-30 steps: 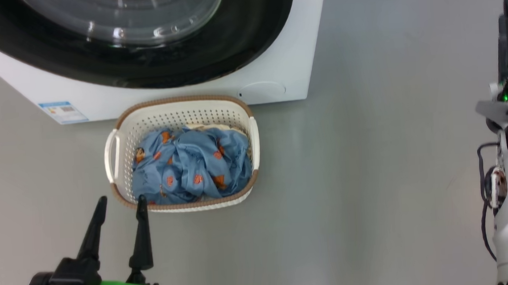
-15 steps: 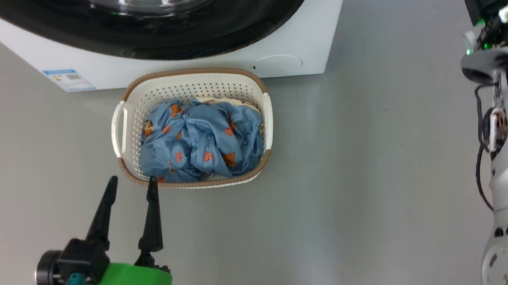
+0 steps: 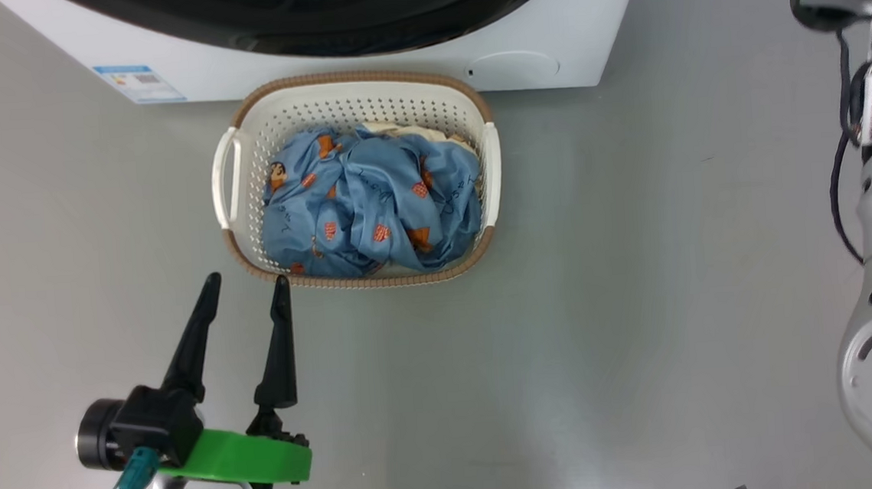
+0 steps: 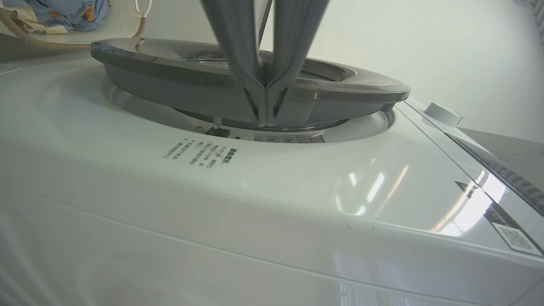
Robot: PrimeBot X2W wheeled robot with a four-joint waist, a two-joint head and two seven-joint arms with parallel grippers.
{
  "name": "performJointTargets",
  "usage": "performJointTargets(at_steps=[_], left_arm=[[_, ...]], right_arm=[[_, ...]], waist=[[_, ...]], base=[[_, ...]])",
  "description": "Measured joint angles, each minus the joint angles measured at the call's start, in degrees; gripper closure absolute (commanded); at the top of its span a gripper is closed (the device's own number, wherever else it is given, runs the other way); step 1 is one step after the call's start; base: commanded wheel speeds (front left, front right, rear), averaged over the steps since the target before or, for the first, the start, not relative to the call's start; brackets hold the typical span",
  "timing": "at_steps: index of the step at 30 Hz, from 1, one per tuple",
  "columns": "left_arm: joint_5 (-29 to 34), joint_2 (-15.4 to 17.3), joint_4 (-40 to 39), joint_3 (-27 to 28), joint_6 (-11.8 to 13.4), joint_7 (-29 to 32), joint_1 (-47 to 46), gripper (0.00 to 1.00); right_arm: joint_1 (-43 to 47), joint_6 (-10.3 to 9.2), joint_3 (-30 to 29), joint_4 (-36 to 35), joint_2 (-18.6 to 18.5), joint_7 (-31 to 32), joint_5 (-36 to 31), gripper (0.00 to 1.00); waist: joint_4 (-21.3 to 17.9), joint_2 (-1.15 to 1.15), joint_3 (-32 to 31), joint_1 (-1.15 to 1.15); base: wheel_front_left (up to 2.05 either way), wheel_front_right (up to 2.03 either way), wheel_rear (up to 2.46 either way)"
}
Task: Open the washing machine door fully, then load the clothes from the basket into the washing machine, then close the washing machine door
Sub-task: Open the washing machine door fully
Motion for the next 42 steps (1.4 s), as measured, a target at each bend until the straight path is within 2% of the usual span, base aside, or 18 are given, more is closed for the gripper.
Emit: performJointTargets(at_steps=[6, 18, 35, 42], left_arm=[[-1.62, -0.02, -0.21, -1.48, 0.42, -0.16, -1.05, 0.0], [-3.45, -0.11, -1.24, -4.15, 1.33, -0.16, -2.45, 0.0], [-5.93, -0.19, -1.89, -6.42, 2.33, -0.22, -4.5, 0.0], [-5.97, -0.19, -1.89, -6.36, 2.5, -0.22, -4.72, 0.0]], right_arm=[[-6.6, -0.13, -1.34, 3.13, 0.04, 2.21, -3.46, 1.0], [-14.78, -0.13, -3.39, 8.01, 0.12, 2.53, -10.46, 1.0], [-19.11, -0.13, -2.76, 14.54, -0.58, 0.52, -15.37, 1.0], [-19.05, -0.14, 1.01, 14.92, -2.01, 4.68, -14.9, 1.0]], waist=[[1.37, 0.0, 1.72, 0.0], [4.13, 0.0, 4.36, 0.0], [6.69, 0.0, 7.07, 0.0], [6.62, 0.0, 6.97, 0.0]], base=[[0.0, 0.0, 0.0], [0.0, 0.0, 0.0], [0.0, 0.0, 0.0], [0.0, 0.0, 0.0]])
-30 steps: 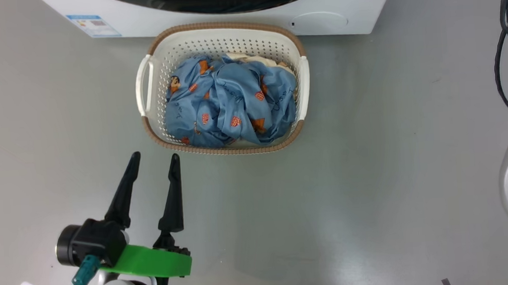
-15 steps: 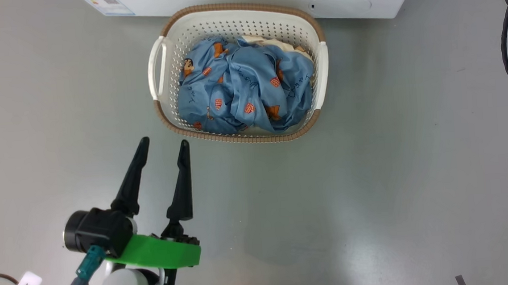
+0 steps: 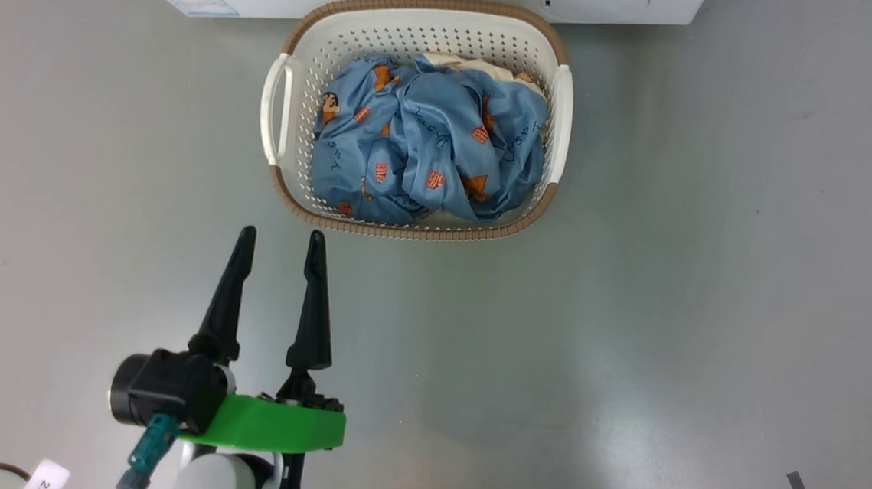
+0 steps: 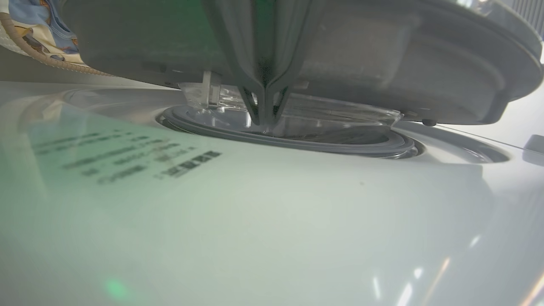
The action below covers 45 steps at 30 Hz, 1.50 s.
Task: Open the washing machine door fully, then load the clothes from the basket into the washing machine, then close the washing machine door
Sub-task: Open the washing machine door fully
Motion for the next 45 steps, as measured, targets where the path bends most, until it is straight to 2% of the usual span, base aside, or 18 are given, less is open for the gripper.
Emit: performJointTargets(at_steps=[12, 17, 23, 31, 32, 40, 45], left_arm=[[0.14, -0.01, 0.0, 0.86, 0.0, 0.0, -0.06, 0.0], [0.64, -0.01, -0.02, 1.3, 0.0, 0.0, -0.05, 0.0], [1.13, -0.01, -0.08, 1.86, 0.0, 0.0, 0.05, 0.0], [1.24, 0.0, -0.2, 2.57, -0.01, 0.0, 0.41, 0.0], [1.24, -0.01, -0.27, 2.85, -0.01, 0.0, 0.62, 0.0], [1.65, 0.0, -0.26, 4.22, -0.01, 0.0, 1.84, 0.0], [2.05, 0.0, -0.11, 5.2, -0.01, -0.01, 3.25, 0.0]], right_arm=[[8.61, 0.0, 7.69, -8.76, 0.62, 10.76, 7.19, 1.0], [13.35, 0.0, 12.04, -13.49, 1.12, 16.21, 12.9, 1.0], [19.61, 0.0, 17.39, -19.37, 1.29, 18.96, 18.35, 1.0], [26.14, 0.0, 25.61, -24.24, 1.37, 18.01, 25.7, 1.0], [28.0, 0.0, 28.65, -25.35, 1.36, 17.5, 27.81, 1.0], [34.79, 0.0, 39.63, -28.26, 1.43, 14.91, 33.62, 1.0], [36.9, 0.0, 44.42, -29.11, 1.38, 12.39, 36.8, 1.0]], waist=[[-1.27, 0.0, -1.71, 0.0], [-1.41, 0.0, -2.76, 0.0], [-1.61, 0.0, -4.65, 0.0], [-2.22, 0.0, -6.87, -0.01], [-2.35, 0.0, -7.46, 0.0], [-2.56, 0.0, -10.36, 0.0], [-2.51, 0.0, -11.95, 0.0]], base=[[0.0, 0.0, 0.0], [0.0, 0.0, 0.0], [0.0, 0.0, 0.0], [0.0, 0.0, 0.0], [0.0, 0.0, 0.0], [0.0, 0.0, 0.0], [0.0, 0.0, 0.0]])
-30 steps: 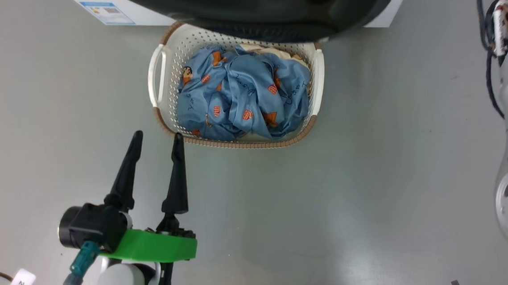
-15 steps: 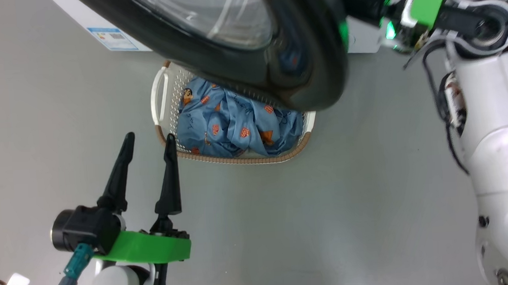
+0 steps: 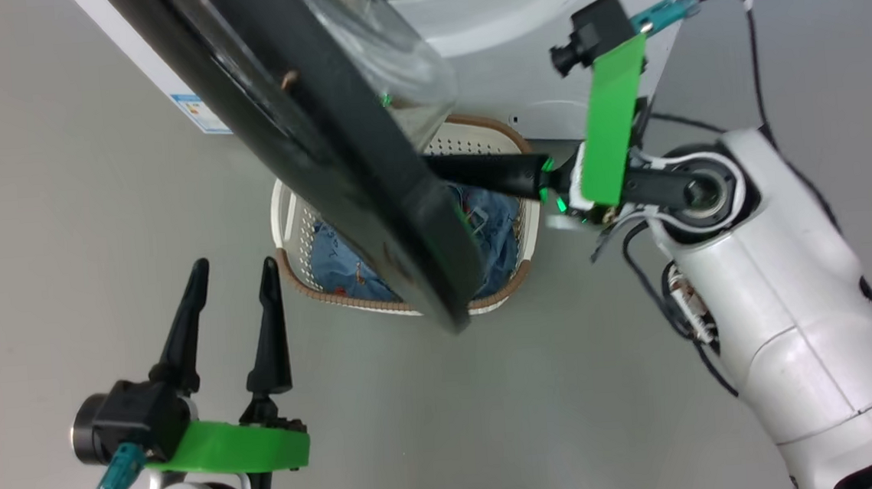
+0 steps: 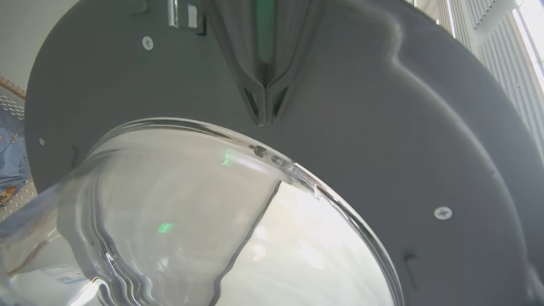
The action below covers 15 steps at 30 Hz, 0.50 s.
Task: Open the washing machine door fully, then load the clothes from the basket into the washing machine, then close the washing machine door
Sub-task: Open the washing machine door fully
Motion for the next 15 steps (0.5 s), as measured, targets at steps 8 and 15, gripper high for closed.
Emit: performJointTargets(at_steps=[8, 15], left_arm=[[0.13, 0.01, 0.23, 1.35, 0.0, 0.01, 1.69, 0.0], [0.69, 0.02, 0.45, 2.18, 0.0, 0.01, 2.68, 0.0]], right_arm=[[0.73, 0.0, 10.38, -0.7, -0.2, -7.48, 7.8, 1.0], [0.74, 0.0, 19.05, -0.76, -0.05, -11.74, 12.89, 1.0]], waist=[[0.35, 0.0, -2.42, 0.0], [0.06, 0.0, -3.23, 0.0]], base=[[0.0, 0.0, 0.0], [0.0, 0.0, 0.0]])
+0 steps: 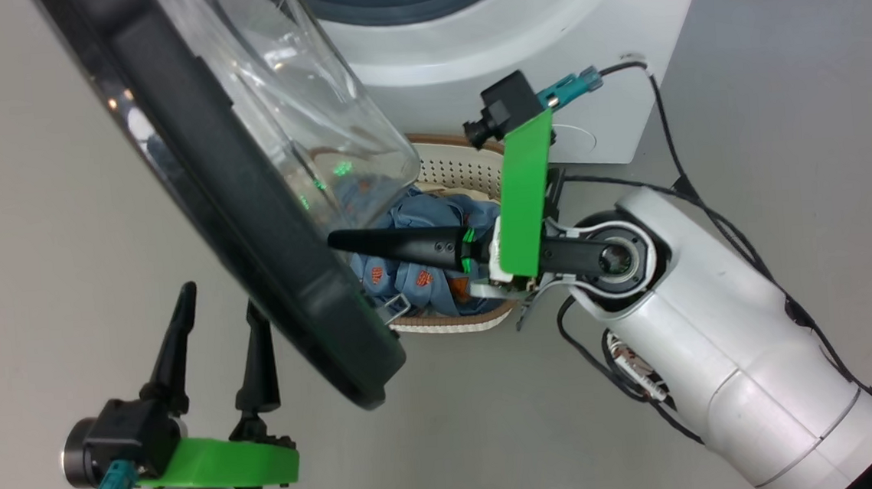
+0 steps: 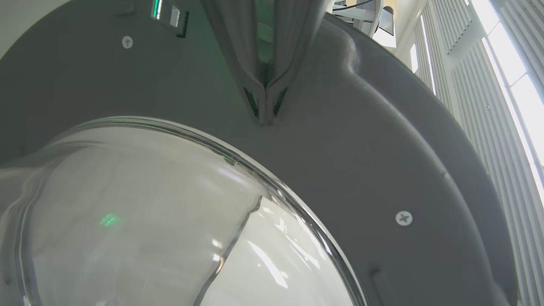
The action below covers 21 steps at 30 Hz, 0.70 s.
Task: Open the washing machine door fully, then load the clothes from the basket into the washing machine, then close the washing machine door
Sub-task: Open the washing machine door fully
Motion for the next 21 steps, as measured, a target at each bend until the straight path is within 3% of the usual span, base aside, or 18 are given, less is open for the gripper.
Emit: performJointTargets(at_steps=[7, 21], left_arm=[[0.02, 0.0, 0.04, 1.1, 0.01, 0.0, 0.34, 0.0], [1.53, 0.01, 0.43, 5.88, 0.0, 0.0, 3.37, 0.0]], right_arm=[[-0.03, 0.0, 3.58, 0.64, 0.11, -3.58, 3.14, 1.0], [4.47, 0.0, 2.5, -0.09, -2.21, -9.89, 6.91, 1.0]], waist=[[-0.73, 0.0, -0.86, 0.0], [-5.24, 0.0, -4.0, 0.0]], base=[[0.0, 0.0, 0.0], [0.0, 0.0, 0.0]])
